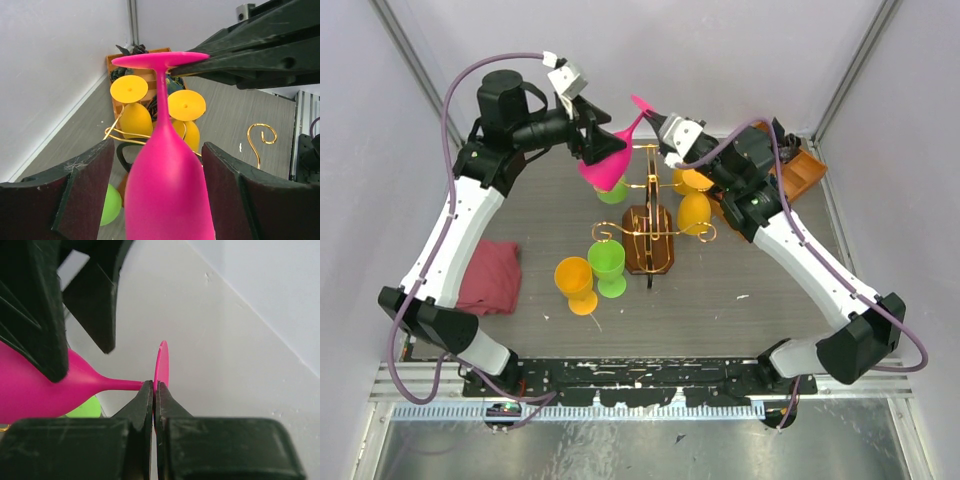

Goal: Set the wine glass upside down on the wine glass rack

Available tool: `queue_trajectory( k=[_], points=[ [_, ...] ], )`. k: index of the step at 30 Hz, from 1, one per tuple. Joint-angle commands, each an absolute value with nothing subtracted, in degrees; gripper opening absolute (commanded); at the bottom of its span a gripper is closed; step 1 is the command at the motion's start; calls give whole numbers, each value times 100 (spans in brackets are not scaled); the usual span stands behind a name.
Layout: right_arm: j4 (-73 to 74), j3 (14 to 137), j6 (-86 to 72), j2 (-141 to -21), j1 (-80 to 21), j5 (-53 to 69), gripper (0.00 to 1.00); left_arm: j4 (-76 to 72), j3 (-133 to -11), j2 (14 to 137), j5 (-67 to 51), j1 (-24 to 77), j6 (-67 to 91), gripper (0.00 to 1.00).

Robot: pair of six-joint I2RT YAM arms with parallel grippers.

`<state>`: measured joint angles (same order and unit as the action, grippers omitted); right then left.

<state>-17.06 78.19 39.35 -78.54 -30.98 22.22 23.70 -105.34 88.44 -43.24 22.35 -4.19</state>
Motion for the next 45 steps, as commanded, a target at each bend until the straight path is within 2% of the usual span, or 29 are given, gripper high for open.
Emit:
queue_trajectory(
  k=[1, 16, 24, 37, 42, 45],
  points=[
    [-2140, 7882, 4249, -7671, -3234, 2636, 1, 2382, -10683, 8932, -4501, 2250, -321, 75],
    [-1962, 7897, 4739, -7759, -3452, 2721, 1, 2268, -10821, 9350, -4818, 2250, -129, 58],
    [-2050, 7876, 4803, -7796, -3514, 2631, 1, 2335, -10855, 9445, -4938, 2255, -119, 44],
    [-2263, 7786, 4843, -7747, -3633, 2248, 1, 2320, -10576, 9324, -4952, 2259, -88, 0],
    [-2391, 7738, 4811, -7685, -3663, 2096, 1, 2161, -10360, 9189, -4843, 2263, -65, 0],
    [-2472, 7706, 4783, -7658, -3666, 2033, 5, 2010, -10244, 9103, -4719, 2259, -27, 0]
  ],
)
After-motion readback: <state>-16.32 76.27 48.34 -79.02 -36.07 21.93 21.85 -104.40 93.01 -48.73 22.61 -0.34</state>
